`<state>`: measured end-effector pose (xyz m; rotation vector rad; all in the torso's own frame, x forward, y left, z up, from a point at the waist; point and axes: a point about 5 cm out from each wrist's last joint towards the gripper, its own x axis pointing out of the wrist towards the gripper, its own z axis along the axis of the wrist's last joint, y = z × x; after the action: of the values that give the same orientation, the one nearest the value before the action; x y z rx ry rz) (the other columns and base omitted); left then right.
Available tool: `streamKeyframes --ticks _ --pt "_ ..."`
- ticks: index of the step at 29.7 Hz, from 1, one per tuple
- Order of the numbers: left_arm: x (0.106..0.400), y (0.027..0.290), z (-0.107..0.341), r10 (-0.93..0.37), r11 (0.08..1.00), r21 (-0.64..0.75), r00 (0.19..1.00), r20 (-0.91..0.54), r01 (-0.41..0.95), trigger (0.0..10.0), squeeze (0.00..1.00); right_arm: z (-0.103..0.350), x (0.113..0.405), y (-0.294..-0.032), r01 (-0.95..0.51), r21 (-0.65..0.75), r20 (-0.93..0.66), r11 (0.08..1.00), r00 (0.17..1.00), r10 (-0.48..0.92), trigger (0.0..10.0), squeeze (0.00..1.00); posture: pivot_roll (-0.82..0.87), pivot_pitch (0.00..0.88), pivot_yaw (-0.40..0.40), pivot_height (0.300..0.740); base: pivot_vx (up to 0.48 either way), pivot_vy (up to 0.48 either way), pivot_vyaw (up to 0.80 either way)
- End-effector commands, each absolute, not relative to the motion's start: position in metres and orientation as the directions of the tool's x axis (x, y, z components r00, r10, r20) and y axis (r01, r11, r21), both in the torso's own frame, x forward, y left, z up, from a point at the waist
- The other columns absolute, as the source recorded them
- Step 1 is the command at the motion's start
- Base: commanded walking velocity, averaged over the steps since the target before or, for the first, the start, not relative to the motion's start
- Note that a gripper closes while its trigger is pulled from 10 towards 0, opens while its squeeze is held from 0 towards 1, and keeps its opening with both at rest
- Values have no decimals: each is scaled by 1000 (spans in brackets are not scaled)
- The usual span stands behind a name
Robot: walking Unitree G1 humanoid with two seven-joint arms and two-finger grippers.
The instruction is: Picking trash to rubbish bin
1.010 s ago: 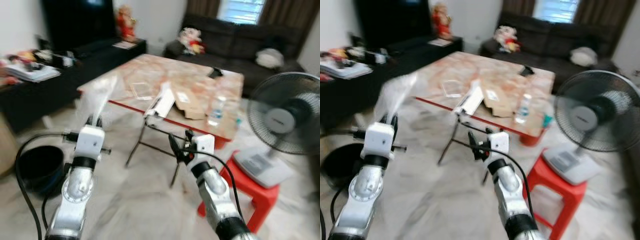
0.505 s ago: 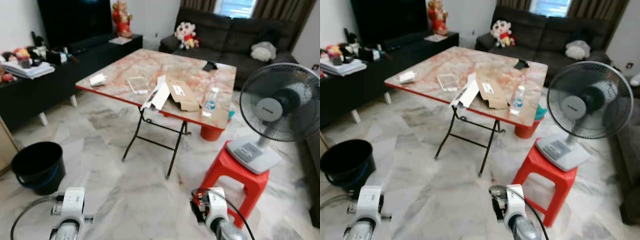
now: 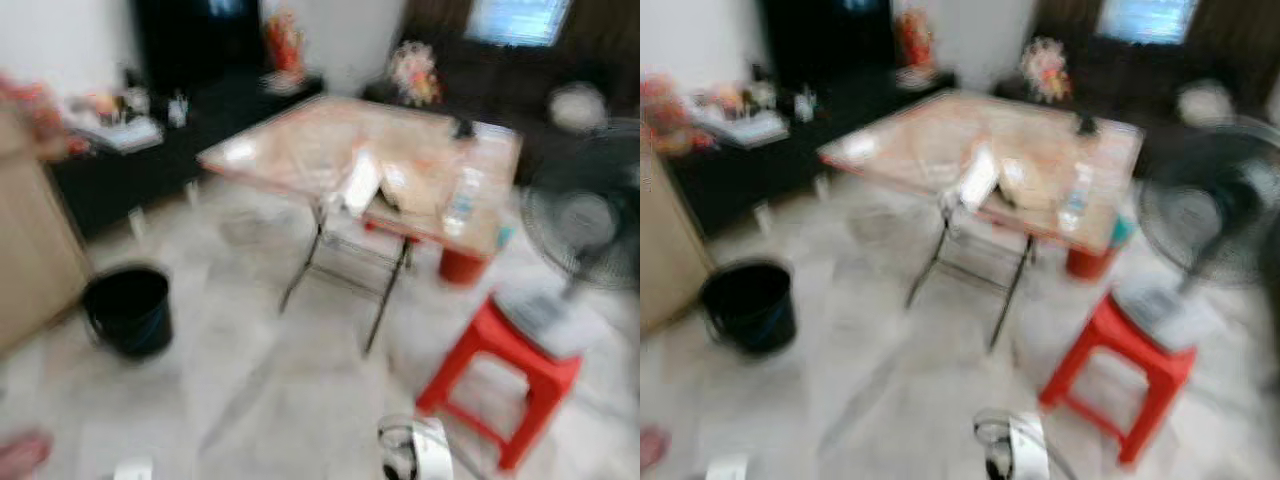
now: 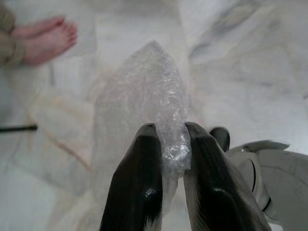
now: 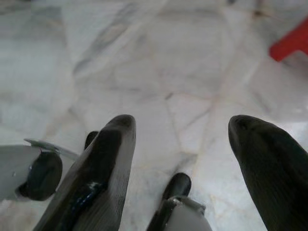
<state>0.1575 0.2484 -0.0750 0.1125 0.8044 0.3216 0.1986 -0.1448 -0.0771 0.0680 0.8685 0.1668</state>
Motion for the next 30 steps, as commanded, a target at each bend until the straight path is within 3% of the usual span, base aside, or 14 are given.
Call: streamKeyframes --ticks 1,21,30 --pt "163 244 -74 316 948 213 660 -681 -235 10000 0 -76 200 -148 -115 111 -755 987 636 159 10000 0 52 33 -82 740 0 0 800" --pt "156 245 -78 316 949 215 650 -691 -232 10000 0 -77 199 -145 -122 117 -759 986 628 168 10000 0 52 16 -75 740 0 0 778" --pt "158 244 -77 331 944 241 648 -686 -226 10000 0 -76 200 -142 -124 141 -750 982 634 187 10000 0 57 28 -82 740 107 0 0"
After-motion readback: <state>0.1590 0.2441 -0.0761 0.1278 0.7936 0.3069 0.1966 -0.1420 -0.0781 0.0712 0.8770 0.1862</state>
